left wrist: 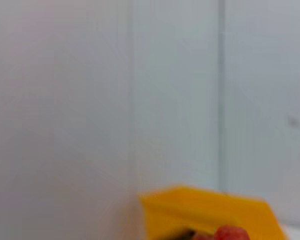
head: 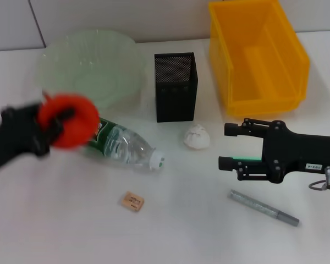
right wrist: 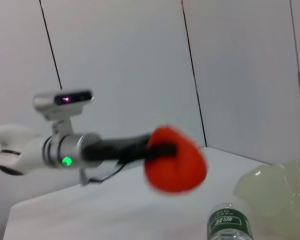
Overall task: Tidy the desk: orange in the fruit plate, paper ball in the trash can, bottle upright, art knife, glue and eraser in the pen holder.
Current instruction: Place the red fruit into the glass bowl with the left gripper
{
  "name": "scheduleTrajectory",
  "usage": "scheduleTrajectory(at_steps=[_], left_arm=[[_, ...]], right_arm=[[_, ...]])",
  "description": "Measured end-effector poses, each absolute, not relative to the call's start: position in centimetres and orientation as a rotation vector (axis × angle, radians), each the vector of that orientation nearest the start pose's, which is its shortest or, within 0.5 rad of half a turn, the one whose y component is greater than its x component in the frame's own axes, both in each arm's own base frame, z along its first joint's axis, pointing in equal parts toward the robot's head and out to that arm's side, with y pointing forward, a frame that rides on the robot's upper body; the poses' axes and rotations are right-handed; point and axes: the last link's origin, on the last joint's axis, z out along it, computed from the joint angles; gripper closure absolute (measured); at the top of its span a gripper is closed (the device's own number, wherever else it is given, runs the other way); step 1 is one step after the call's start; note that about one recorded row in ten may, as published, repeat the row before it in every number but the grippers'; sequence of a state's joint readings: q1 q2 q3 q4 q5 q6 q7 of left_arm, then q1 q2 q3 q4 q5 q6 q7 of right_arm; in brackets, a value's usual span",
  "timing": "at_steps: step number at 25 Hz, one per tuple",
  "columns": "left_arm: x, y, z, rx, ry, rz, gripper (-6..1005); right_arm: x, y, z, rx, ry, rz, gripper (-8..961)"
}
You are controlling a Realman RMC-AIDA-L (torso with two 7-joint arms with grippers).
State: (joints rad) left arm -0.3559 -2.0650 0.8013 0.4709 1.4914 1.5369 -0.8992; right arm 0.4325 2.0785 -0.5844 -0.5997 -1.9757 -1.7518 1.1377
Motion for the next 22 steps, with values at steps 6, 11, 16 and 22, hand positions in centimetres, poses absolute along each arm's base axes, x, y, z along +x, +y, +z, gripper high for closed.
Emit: scheduleTrajectory(at_steps=[6, 11, 16, 22], left_arm=[[-26.4, 36.7, 2.2, -2.145, -0.429, -0.978, 824], [-23.7, 41.4, 1.2, -2.117, -0.462, -0.887, 864], [-22.6, 44.1, 0.0, -2.097, -0.524, -0.772, 899], [-22.6, 45.6, -0.8, -2.073, -0.573, -0.651, 936]], right_arm=[[28.0, 28.3, 0.6, -2.711, 0.443, 0.904, 166], [28.1, 28.2, 0.5, -2.709, 0.45, 0.904, 166], [28.1, 28.0, 0.5, -2.711, 0.451, 0.911, 166], [28.0, 28.0, 0.5, -2.714, 0.45, 0.917, 166]])
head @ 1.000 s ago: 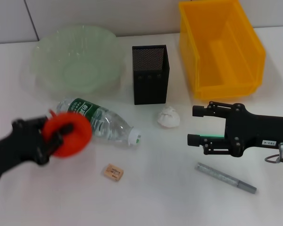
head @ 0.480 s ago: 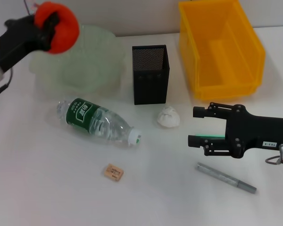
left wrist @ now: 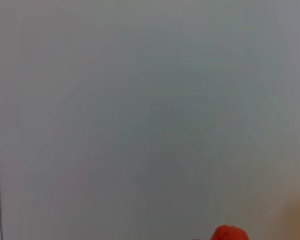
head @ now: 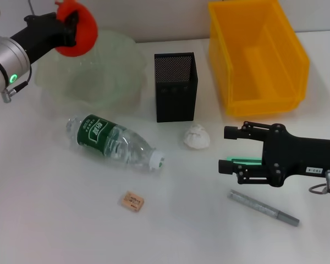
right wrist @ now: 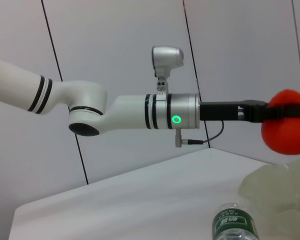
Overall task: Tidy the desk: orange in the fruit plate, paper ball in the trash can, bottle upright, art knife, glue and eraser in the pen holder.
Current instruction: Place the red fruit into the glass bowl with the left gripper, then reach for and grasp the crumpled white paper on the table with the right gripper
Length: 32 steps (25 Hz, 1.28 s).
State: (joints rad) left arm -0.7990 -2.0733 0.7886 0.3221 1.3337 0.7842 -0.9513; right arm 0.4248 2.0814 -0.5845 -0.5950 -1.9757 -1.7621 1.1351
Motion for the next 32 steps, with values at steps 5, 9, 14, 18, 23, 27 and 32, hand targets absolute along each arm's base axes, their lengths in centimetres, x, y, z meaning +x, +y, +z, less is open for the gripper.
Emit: scheduleTrajectory(at_steps=[5, 9, 14, 18, 23, 27, 32], left_arm=[[-22.7, 45.9, -1.2, -2.076, -0.582, -0.603, 942], [-22.5, 45.9, -1.6, -2.093, -0.568, -0.584, 941], [-22.1, 45.8, -2.3, -2.132, -0.537, -0.546, 941], [-22.1, 46.0, -2.4, -2.112, -0.565, -0.542, 940], [-22.0, 46.0, -2.4, -2.114, -0.565, -0.551, 818], [-22.1, 45.5, -2.3, -2.127, -0.559, -0.587, 668], [-22.7, 42.5, -1.5, -2.197, -0.496, -0.773, 431]], right_arm=[[28.0, 28.0, 0.5, -2.715, 0.45, 0.918, 166], [27.9, 28.0, 0.5, -2.716, 0.446, 0.918, 166], [27.8, 28.1, 0.4, -2.723, 0.439, 0.918, 167], [27.7, 28.2, 0.3, -2.726, 0.435, 0.92, 167], [27.7, 28.2, 0.3, -2.724, 0.436, 0.921, 167], [27.7, 28.1, 0.4, -2.719, 0.44, 0.924, 167], [27.9, 28.1, 0.8, -2.698, 0.443, 0.937, 167]])
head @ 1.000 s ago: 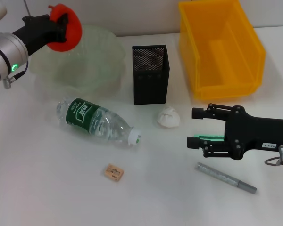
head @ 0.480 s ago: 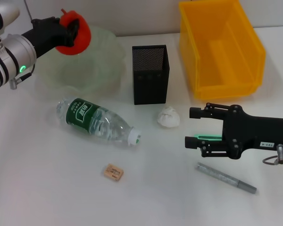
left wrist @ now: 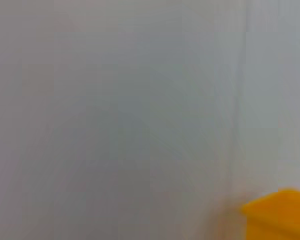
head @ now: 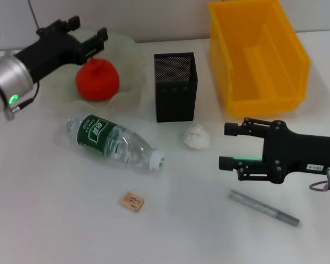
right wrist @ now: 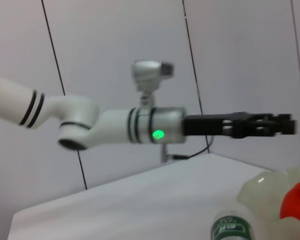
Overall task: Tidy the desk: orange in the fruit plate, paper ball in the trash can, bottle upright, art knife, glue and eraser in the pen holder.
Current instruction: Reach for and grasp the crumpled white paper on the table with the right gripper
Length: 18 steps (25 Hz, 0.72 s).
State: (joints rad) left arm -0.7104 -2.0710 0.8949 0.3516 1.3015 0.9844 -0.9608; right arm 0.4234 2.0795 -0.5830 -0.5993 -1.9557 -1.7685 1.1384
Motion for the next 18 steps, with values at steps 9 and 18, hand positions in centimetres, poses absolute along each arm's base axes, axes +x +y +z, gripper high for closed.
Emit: scheduleTrajectory(at_steps=[9, 18], left_arm=[[-27.2, 33.7, -1.1, -2.248, -0.376, -0.95, 226], [-30.1, 26.5, -3.0, -2.347, -0.298, -0.928, 186]], right_arm=[[27.5, 28.0, 4.1, -2.614, 0.429, 1.014, 167], [24.2, 30.7, 8.9, -2.714, 0.635, 0.714, 167]])
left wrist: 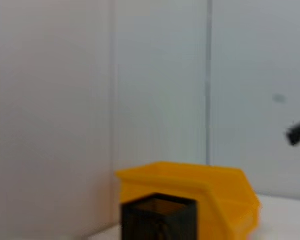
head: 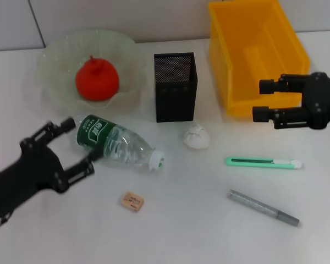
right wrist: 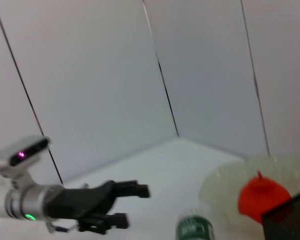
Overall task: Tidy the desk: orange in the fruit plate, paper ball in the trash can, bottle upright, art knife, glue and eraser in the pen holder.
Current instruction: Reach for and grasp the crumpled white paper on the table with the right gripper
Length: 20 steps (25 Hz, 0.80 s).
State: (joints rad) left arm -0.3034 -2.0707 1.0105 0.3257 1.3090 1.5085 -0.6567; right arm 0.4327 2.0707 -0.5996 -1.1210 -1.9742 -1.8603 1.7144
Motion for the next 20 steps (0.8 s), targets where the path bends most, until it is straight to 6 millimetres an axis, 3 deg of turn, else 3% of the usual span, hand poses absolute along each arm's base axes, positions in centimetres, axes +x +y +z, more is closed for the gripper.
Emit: scheduleTrajectory(at_steps=[2, 5, 7, 10, 17, 20], left_arm=[[-30.2, 25.8, -3.4, -2.375, -0.287, -0.921, 186], [-30.3, 25.6, -3.6, -2.382, -0.295, -0.92, 186], [-30.4, 25.5, -3.6, -2.382, -0.299, -0.919, 186], [-30.4, 25.5, -3.7, -2.382, -0.301, -0.919, 186], [-30.3, 25.7, -3.7, -2.385, -0.303, -0.918, 186], [-30.3, 25.8, -3.7, -2.385, -0.304, -0.917, 186]], right_arm=[[22.3, 31.7, 9.7, -2.76, 0.685, 0.537, 167], [21.1, 32.1, 9.8, -2.784, 0.713, 0.426, 167], [18.9, 33.0, 9.5, -2.806, 0.754, 0.224, 167], [17.5, 33.4, 9.2, -2.811, 0.769, 0.1, 167], [12.8, 34.4, 6.7, -2.759, 0.817, -0.23, 167], [12.2, 34.6, 5.8, -2.734, 0.811, -0.306, 167]])
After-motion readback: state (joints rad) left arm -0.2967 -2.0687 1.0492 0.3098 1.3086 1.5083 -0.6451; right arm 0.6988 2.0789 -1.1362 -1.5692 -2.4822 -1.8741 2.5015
